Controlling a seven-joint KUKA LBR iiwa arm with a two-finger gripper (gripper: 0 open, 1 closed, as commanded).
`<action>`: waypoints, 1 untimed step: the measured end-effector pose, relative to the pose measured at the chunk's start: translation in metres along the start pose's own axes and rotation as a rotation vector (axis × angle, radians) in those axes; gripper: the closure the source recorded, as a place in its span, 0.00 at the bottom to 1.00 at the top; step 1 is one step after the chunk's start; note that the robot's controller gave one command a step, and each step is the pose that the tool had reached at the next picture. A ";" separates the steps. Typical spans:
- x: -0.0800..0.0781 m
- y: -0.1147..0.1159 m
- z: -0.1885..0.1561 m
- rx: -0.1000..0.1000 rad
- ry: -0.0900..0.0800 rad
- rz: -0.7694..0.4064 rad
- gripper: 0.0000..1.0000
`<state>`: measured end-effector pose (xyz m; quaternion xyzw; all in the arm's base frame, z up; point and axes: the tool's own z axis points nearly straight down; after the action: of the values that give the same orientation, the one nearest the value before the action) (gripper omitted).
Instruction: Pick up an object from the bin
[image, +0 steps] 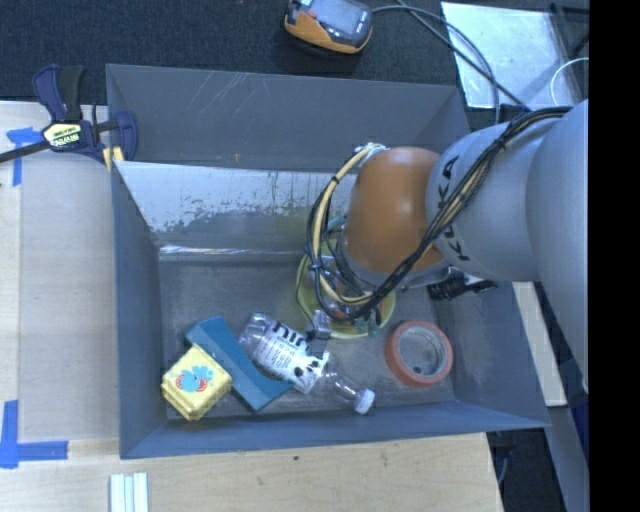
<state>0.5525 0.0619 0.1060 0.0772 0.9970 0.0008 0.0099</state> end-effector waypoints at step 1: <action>0.028 0.015 -0.041 0.000 0.010 -0.163 0.00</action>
Offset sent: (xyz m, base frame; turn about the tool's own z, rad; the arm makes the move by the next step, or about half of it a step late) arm -0.0497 0.0111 0.0001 0.1213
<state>0.5260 0.0807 0.1467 -0.0042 1.0000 0.0005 0.0048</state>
